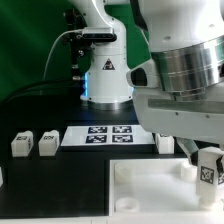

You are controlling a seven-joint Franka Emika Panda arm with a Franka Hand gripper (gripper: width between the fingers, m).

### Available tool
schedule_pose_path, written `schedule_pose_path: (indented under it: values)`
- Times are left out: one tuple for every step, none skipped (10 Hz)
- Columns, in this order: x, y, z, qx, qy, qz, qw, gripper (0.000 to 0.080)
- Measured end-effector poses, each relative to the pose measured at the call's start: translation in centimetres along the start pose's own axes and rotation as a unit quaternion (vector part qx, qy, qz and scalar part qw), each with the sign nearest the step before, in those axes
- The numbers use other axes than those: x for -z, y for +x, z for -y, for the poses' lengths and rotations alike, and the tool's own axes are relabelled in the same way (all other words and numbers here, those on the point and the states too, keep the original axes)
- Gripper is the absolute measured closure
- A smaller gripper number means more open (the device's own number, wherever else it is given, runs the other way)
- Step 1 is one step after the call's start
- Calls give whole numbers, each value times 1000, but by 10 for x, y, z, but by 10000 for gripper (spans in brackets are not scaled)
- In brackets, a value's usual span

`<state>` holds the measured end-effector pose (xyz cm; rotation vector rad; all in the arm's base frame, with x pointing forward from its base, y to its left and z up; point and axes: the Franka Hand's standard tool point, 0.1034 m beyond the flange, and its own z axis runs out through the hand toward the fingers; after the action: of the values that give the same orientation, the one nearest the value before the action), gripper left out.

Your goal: Assemble one leg

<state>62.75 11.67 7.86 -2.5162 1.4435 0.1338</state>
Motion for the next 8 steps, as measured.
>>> schedule_pose_path:
  values:
    - [-1,0,1,-74,10,5,997,499]
    - [-1,0,2,-174,25,16,984,499]
    - [-2,2,1,-268,52,28,962,499]
    - [-2,3,0,-310,61,38,948,499]
    - [-1,5,0,-345,61,40,936,499]
    - [-2,4,0,-355,62,39,932,499]
    - [-2,3,0,-343,62,39,937,500]
    - [-2,3,0,-326,62,38,943,500]
